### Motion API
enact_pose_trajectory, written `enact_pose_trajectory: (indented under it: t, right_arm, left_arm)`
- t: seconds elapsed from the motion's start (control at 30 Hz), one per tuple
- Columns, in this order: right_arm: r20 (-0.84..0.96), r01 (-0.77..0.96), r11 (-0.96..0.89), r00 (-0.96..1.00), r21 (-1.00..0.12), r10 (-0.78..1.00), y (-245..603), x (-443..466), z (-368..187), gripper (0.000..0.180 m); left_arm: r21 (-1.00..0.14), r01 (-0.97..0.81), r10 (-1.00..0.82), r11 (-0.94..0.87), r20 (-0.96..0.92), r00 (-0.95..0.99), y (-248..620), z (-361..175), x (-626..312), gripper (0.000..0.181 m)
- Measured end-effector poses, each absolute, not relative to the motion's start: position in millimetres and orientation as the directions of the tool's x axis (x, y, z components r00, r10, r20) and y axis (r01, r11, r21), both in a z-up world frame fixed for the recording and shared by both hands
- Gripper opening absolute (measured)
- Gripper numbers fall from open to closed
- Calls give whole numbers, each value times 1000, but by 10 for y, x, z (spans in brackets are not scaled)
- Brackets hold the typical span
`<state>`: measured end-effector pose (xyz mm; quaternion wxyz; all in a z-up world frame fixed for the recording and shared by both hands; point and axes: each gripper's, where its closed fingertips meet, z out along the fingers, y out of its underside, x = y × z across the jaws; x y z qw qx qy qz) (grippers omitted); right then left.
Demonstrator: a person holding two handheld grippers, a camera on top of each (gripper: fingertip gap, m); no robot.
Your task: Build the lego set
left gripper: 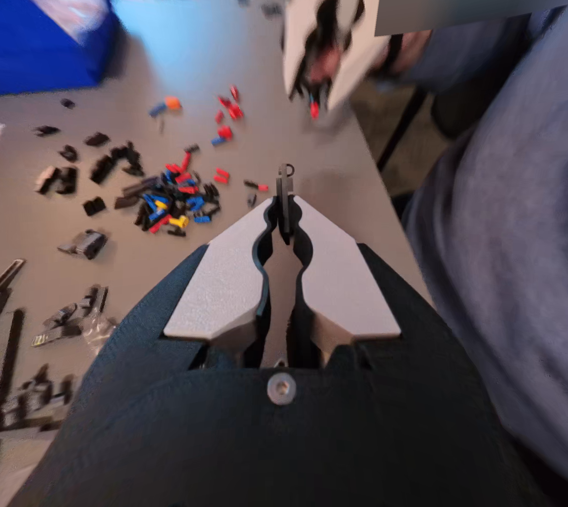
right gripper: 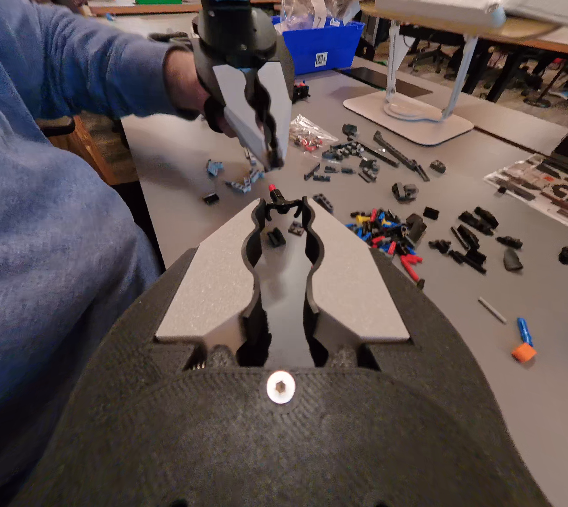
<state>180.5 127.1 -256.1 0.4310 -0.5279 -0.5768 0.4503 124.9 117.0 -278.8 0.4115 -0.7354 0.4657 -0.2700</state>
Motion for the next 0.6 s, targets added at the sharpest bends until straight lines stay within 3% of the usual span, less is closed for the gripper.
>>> enact_pose_trajectory:
  t: [0.1,0.23,0.4,0.6]
  right_arm:
    - [40,171,54,-83,-984,996,1259,1686,-2330,21]
    - [65,77,73,-102,-994,993,1250,1433,-1911,21]
    - [118,-13,117,-111,-993,987,1271,1114,-1492,21]
    - [175,-42,171,-124,-984,977,1269,929,-1297,20]
  left_arm:
    - [-961,-108,-864,-256,177,472,1224,-2293,1176,4]
    - [-947,230,-851,-227,307,427,1221,-1824,1067,4]
    - [-861,465,-859,-205,386,336,1242,-1476,932,4]
    - [-766,595,-850,-243,464,251,1195,-1484,809,4]
